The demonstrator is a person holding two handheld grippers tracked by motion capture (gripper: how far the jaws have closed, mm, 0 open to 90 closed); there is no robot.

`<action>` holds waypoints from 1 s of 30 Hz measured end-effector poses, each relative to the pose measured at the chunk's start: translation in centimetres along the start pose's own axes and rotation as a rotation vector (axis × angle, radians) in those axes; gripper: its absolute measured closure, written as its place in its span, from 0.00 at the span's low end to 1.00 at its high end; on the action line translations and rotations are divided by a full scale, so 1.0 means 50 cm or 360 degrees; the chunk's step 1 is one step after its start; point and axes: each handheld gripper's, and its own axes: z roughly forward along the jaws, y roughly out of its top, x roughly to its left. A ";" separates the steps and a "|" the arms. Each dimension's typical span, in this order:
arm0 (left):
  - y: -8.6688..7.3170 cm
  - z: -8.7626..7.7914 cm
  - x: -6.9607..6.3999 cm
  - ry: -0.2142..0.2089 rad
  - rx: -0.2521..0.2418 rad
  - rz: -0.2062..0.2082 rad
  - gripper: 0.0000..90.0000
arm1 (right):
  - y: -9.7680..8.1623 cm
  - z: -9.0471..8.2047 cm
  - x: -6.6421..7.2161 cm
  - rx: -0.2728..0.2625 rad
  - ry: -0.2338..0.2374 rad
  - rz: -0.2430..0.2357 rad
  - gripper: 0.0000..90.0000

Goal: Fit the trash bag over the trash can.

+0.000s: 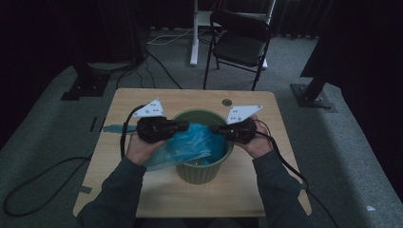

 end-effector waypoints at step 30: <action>-0.059 -0.045 0.013 0.0049 0.0110 -0.0028 0.96 | 0.003 -0.013 -0.005 -0.0020 -0.0019 -0.0007 1.00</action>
